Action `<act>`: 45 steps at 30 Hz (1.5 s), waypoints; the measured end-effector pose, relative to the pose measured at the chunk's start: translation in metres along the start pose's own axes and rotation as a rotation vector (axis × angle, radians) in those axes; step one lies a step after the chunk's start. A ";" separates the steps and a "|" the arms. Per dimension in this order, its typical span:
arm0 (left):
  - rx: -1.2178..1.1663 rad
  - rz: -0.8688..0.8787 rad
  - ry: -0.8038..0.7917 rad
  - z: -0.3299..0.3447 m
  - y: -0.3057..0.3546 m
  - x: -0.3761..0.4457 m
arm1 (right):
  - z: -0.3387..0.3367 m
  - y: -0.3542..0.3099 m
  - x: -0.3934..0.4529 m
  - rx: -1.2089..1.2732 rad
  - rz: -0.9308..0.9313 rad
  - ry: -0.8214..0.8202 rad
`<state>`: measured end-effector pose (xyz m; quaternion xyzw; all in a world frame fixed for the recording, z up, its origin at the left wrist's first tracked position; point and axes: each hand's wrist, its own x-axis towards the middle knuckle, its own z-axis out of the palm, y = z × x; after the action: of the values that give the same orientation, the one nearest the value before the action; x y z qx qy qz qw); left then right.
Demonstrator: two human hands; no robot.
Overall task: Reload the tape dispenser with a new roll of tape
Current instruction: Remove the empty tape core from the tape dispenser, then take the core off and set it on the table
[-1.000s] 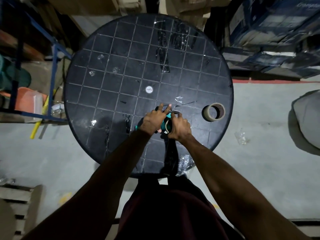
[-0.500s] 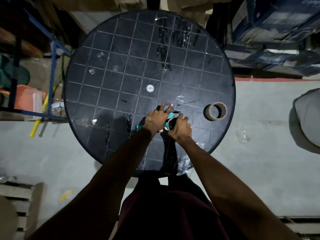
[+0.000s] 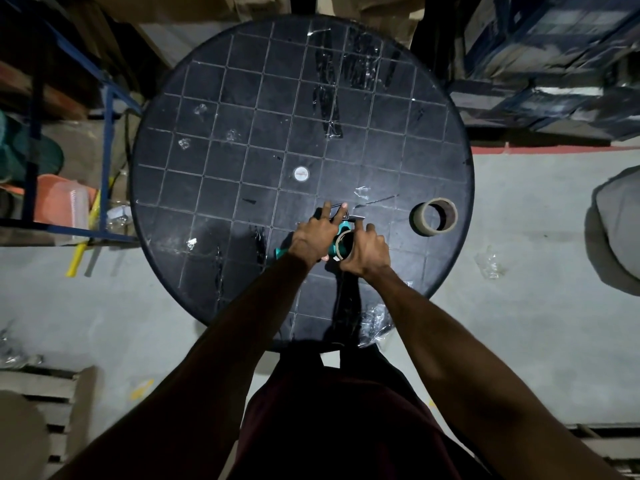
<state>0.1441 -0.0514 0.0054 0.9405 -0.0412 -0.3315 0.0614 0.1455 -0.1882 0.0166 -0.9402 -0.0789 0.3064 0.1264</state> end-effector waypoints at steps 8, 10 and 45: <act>-0.003 0.000 0.024 0.003 0.000 0.001 | -0.004 0.001 -0.004 0.026 -0.008 0.005; -0.006 -0.004 0.020 0.004 0.000 0.003 | -0.006 0.002 -0.007 0.025 -0.018 0.026; -1.740 -0.038 0.795 -0.164 -0.061 -0.136 | -0.178 -0.122 -0.037 0.432 -0.731 0.513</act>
<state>0.1440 0.0397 0.2072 0.6097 0.2586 0.0967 0.7430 0.2132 -0.1140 0.2114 -0.8485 -0.3044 0.0100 0.4327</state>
